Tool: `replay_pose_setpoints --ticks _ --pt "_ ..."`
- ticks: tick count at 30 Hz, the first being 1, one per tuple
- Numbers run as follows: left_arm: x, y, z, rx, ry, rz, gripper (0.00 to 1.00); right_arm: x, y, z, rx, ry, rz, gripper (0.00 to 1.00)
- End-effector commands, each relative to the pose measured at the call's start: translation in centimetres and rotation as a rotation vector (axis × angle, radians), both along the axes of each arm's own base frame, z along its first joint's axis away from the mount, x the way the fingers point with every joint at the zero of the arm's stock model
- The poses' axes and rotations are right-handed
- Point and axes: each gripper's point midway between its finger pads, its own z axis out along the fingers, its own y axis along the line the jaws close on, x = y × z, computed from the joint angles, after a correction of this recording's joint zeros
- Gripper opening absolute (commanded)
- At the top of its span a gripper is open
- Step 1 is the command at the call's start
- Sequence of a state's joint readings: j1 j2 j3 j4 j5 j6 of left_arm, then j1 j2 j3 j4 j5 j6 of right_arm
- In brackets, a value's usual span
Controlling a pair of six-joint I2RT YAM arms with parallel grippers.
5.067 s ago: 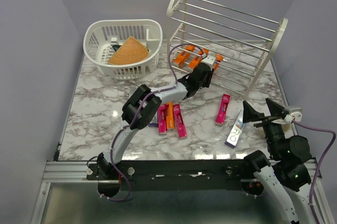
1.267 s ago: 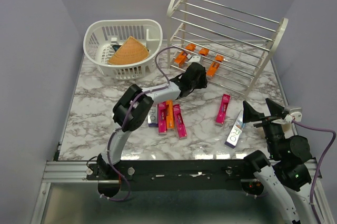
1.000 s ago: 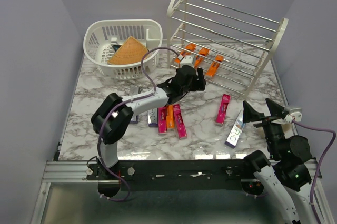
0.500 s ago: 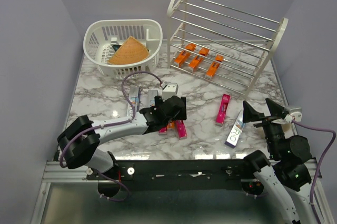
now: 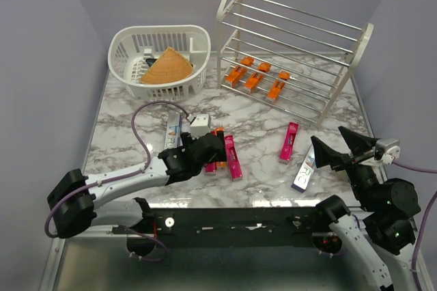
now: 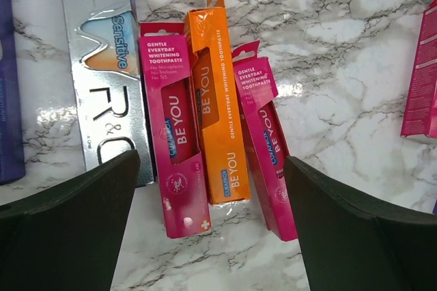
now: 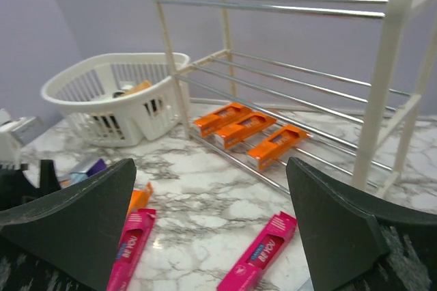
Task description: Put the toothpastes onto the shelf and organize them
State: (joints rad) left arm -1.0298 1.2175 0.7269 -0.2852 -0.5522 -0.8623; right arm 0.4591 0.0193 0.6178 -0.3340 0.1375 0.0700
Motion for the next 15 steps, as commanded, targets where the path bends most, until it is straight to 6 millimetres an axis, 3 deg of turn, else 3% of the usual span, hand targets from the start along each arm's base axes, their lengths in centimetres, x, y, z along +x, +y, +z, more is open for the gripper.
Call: replay_pose_setpoints --ticks 1,3,4,6,8,10,11,14,15 --pt "0.1 3.3 1.9 0.007 -0.064 0.084 0.99 0.1 5.5 0.3 -0.020 0.152 0.271 1.00" --pt "-0.2 4.6 1.8 0.025 -0.070 0.101 0.99 0.7 7.8 -0.7 -0.040 0.241 0.365 1.00" --pt "-0.2 5.4 2.6 0.006 -0.090 0.122 0.99 2.2 9.0 -2.2 -0.060 0.331 0.389 1.00" --pt "-0.4 7.0 2.2 0.015 -0.088 0.149 0.99 2.8 10.9 -2.5 -0.054 0.396 0.464 1.00" --pt "-0.6 8.0 2.9 -0.023 -0.100 0.169 0.99 4.9 12.9 -4.9 -0.053 0.540 0.501 1.00" --pt "-1.0 9.1 3.3 -0.052 -0.108 0.179 0.99 6.2 14.3 -5.4 -0.054 0.608 0.535 1.00" --pt "-1.2 9.4 3.5 -0.056 -0.113 0.180 0.99 7.3 15.5 -7.3 -0.054 0.703 0.543 1.00" --pt "-1.5 10.8 4.1 -0.065 -0.137 0.193 0.99 9.7 17.2 -8.2 -0.063 0.756 0.490 1.00" --pt "-1.5 11.2 4.1 -0.059 -0.142 0.199 0.99 10.8 18.0 -10.1 -0.080 0.815 0.462 1.00"
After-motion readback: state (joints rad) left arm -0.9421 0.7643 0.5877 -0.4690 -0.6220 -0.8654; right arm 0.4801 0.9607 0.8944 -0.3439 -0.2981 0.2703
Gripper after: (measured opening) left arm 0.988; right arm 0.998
